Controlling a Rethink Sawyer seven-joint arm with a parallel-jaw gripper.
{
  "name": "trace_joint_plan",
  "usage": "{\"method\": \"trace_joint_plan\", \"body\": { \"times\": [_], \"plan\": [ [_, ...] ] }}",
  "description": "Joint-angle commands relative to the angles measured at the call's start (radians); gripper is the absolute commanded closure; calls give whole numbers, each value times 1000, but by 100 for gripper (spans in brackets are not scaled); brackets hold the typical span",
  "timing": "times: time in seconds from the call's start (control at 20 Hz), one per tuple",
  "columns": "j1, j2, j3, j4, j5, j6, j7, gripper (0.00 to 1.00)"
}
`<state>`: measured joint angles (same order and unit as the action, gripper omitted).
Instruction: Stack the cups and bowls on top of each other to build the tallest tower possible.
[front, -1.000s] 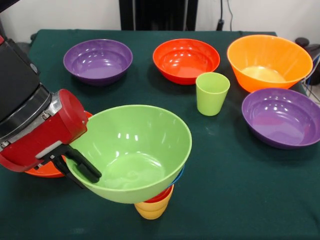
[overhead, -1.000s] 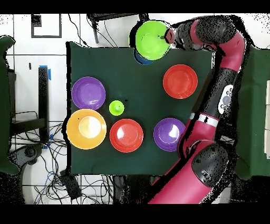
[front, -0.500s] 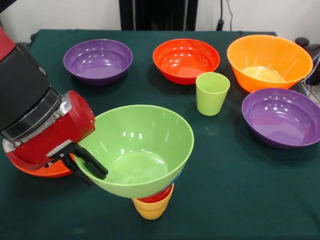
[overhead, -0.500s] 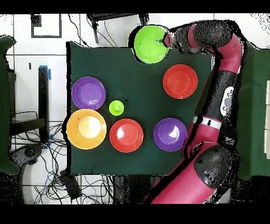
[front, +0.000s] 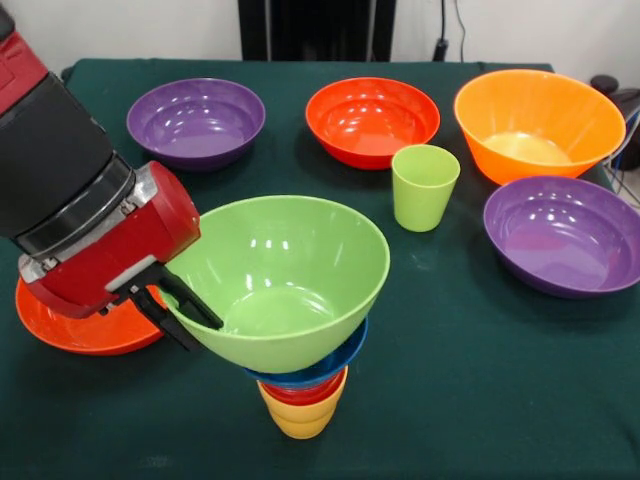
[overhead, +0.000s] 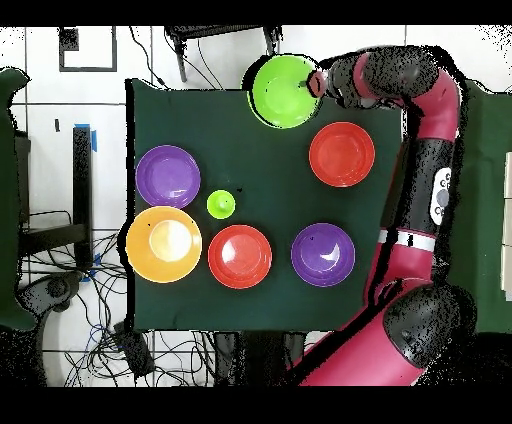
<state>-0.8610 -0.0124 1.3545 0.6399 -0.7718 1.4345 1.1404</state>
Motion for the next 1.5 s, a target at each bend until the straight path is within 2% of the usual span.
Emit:
{"method": "trace_joint_plan", "body": {
  "times": [0.05, 0.6, 1.5],
  "plan": [
    [-26, -72, -155, 179, 39, -112, 9, 100],
    [3, -78, -212, 155, 95, -136, -2, 100],
    [14, -114, -297, 254, 180, -247, 76, 100]
  ]
}}
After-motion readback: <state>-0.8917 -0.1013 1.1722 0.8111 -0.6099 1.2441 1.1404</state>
